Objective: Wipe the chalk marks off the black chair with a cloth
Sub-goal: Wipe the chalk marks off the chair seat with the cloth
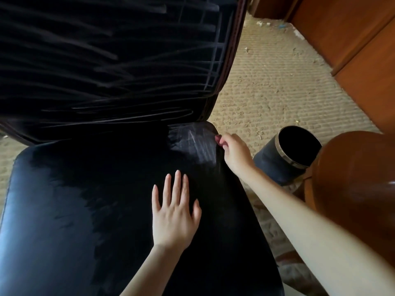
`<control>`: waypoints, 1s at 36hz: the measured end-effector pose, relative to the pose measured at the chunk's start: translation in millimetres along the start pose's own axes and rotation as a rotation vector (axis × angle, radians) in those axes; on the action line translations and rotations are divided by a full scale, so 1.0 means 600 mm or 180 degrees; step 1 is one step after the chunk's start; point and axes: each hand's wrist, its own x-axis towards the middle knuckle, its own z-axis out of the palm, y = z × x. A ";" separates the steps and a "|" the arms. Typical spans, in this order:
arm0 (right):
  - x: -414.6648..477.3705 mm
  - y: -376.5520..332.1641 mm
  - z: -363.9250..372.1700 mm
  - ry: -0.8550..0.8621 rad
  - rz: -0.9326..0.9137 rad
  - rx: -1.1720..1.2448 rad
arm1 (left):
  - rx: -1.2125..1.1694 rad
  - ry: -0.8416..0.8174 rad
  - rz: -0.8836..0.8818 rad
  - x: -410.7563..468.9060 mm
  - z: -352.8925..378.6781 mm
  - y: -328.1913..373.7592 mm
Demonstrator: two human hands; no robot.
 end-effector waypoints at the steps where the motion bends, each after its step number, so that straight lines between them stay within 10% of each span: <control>1: -0.025 -0.001 -0.001 0.0028 -0.0291 -0.0051 | -0.0001 0.0004 -0.0007 0.000 0.000 0.001; 11: -0.194 -0.019 -0.029 -0.0415 -0.1808 0.0048 | -0.0042 -0.0018 0.0042 -0.003 -0.004 -0.002; 17: -0.034 -0.035 -0.067 0.0506 -0.0079 0.0526 | -0.0069 0.0026 0.0082 -0.005 -0.003 -0.004; 21: 0.036 -0.026 -0.032 0.0153 0.0350 0.0112 | -0.0064 -0.0008 0.0070 -0.006 -0.004 -0.004; 36: -0.164 -0.040 -0.016 -0.0875 -0.1530 0.0187 | -0.0109 -0.0021 0.0102 -0.009 -0.008 -0.007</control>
